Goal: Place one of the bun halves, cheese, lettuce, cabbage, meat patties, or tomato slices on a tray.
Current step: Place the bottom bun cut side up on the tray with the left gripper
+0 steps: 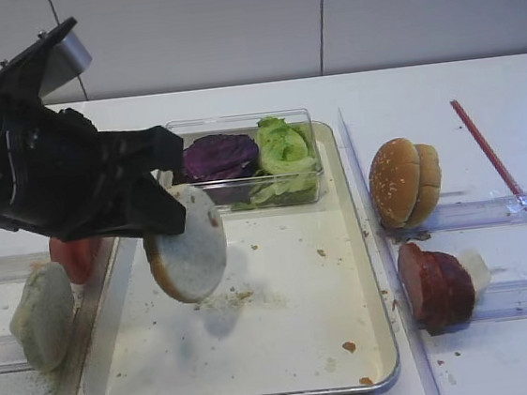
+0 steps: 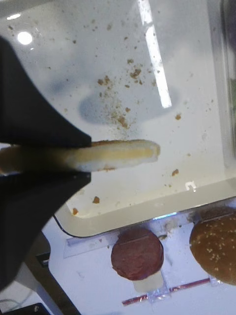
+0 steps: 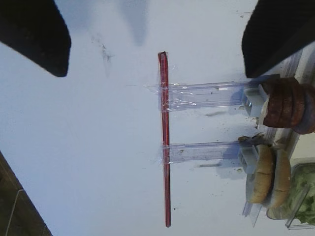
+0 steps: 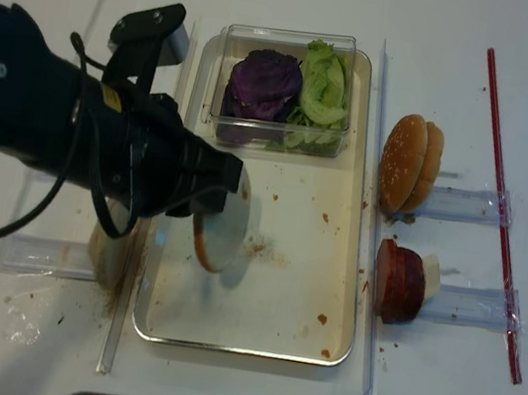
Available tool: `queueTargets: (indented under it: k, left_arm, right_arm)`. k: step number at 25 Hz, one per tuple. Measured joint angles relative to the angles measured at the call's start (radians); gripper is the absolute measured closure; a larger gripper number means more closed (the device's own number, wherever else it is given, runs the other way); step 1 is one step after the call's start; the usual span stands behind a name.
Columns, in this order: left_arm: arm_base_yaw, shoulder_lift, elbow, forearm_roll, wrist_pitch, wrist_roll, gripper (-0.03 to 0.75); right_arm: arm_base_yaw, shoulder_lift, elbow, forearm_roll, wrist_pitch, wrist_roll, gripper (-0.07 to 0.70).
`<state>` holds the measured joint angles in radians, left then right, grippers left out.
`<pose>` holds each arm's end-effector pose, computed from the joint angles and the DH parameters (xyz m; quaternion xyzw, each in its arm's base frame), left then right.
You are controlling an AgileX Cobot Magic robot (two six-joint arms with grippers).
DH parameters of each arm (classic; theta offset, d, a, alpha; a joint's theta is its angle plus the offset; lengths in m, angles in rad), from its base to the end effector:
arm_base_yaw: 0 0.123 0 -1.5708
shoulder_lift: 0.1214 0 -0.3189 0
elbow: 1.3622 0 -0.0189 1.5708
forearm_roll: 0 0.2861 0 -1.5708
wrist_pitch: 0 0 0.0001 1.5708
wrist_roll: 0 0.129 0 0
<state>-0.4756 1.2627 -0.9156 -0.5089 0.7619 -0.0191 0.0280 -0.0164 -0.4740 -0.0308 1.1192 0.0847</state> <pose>0.2400 -0.1724 0.2819 0.0859 0.9364 -0.2743 0.2013 0.0228 -0.0029 0.2619 0.0256 0.8700 0.0124 0.4922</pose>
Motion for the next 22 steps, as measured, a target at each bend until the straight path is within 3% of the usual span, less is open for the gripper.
queueTargets:
  k: [9,22]
  left_arm:
    - [0.0,0.005,0.009,-0.112,-0.1,0.088,0.638]
    - [0.021,0.17,0.011,-0.321,-0.073,0.326,0.641]
  right_arm:
    - [0.0,0.0,0.0,0.0,0.0,0.004,-0.06]
    - [0.0,0.0,0.0,-0.002,0.0,0.004,-0.06]
